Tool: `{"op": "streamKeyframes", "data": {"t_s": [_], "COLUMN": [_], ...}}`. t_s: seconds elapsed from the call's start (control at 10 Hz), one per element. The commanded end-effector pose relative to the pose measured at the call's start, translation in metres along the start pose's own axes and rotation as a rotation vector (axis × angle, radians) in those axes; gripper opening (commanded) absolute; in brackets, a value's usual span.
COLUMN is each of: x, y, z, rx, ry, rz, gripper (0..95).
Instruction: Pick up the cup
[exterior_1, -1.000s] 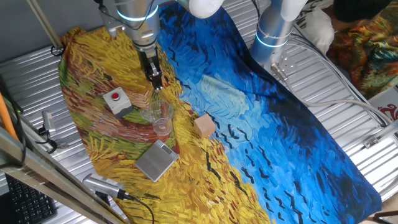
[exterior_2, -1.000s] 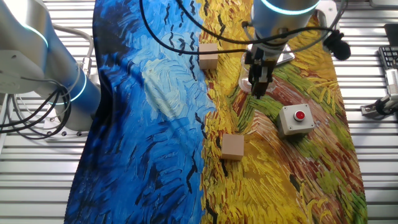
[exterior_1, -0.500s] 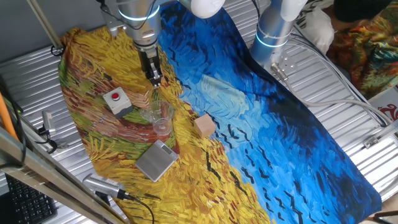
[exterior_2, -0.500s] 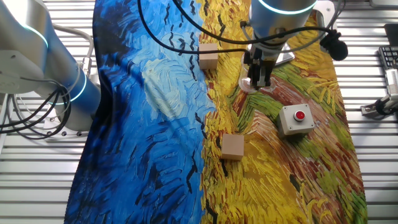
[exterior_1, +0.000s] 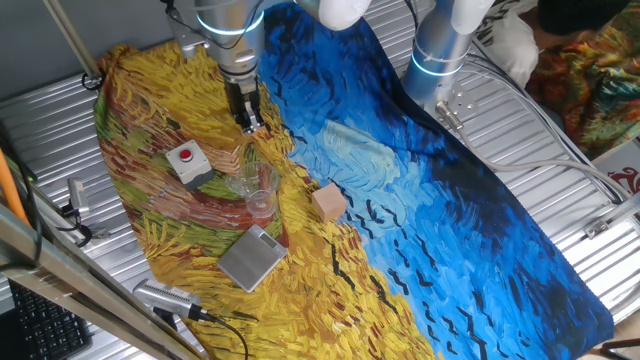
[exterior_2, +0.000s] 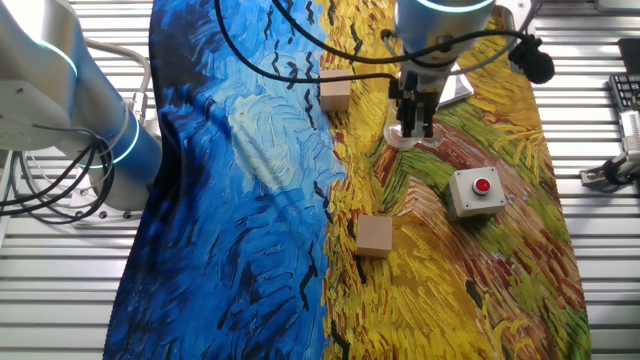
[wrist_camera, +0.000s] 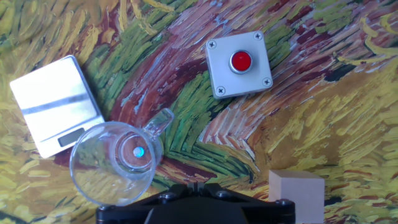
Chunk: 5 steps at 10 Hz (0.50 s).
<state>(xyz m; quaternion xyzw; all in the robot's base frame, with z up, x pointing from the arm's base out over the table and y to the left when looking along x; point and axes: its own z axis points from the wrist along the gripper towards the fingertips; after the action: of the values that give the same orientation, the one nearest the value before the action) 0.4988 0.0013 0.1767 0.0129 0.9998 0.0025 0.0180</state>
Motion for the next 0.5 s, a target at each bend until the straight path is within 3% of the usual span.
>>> {"op": "streamKeyframes", "data": {"t_s": [0.1,0.5], "x": [0.0006,0.0013], "y": [0.001,0.002], "z": [-0.001,-0.0041], "rx": [0.005,-0.014], "ry": [-0.005,-0.011], "rz": [0.002,-0.005], "gripper": [0.0,0.0]}}
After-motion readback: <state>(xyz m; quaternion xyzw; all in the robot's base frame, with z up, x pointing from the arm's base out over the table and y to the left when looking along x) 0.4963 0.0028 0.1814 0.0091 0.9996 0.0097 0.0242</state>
